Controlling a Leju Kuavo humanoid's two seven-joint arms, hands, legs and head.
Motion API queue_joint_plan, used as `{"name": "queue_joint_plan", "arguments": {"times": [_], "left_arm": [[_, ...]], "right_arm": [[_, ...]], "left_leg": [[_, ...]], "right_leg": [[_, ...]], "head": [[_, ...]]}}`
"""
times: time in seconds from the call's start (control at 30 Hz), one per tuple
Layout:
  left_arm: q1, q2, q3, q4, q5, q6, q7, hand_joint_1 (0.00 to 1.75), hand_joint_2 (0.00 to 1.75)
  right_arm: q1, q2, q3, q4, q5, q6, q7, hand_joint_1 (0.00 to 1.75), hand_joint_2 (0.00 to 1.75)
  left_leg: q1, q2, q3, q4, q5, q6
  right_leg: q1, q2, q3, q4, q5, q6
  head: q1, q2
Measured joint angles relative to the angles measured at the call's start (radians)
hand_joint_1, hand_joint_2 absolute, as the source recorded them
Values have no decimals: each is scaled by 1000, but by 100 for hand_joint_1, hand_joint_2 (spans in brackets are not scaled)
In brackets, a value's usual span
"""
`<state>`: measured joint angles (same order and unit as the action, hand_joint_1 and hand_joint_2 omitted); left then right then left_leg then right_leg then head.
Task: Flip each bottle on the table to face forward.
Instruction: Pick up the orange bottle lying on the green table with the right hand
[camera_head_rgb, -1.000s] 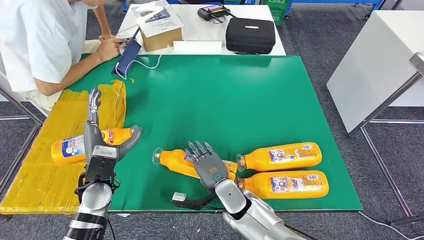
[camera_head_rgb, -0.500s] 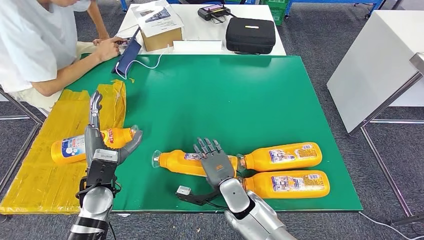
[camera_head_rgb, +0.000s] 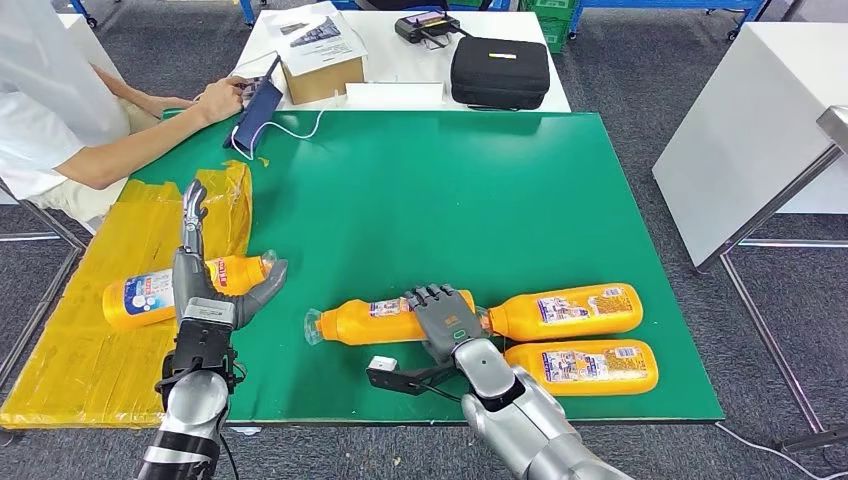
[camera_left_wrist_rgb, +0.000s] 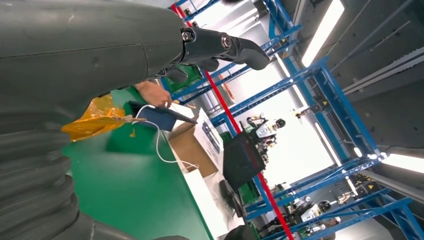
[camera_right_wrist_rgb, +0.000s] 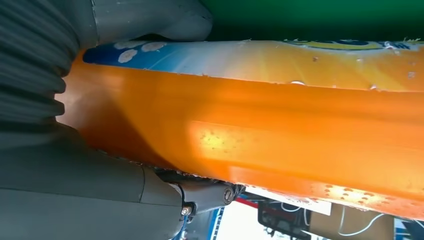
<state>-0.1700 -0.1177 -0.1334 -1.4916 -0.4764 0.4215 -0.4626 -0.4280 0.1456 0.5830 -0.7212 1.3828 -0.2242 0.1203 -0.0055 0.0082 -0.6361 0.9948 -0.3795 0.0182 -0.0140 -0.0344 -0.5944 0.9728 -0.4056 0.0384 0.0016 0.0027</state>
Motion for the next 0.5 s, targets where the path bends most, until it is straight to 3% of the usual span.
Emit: {"name": "queue_joint_plan", "arguments": {"times": [0.5], "left_arm": [[-6, -1, -2, 12, 5, 2, -2, 0, 175]], "right_arm": [[-32, 1, 0, 46, -38, -24, -20, 175, 175]], "left_leg": [[0, -1, 2, 0, 0, 0]], "right_leg": [[0, 0, 2, 0, 0, 1]], "head": [[0, 0]]}}
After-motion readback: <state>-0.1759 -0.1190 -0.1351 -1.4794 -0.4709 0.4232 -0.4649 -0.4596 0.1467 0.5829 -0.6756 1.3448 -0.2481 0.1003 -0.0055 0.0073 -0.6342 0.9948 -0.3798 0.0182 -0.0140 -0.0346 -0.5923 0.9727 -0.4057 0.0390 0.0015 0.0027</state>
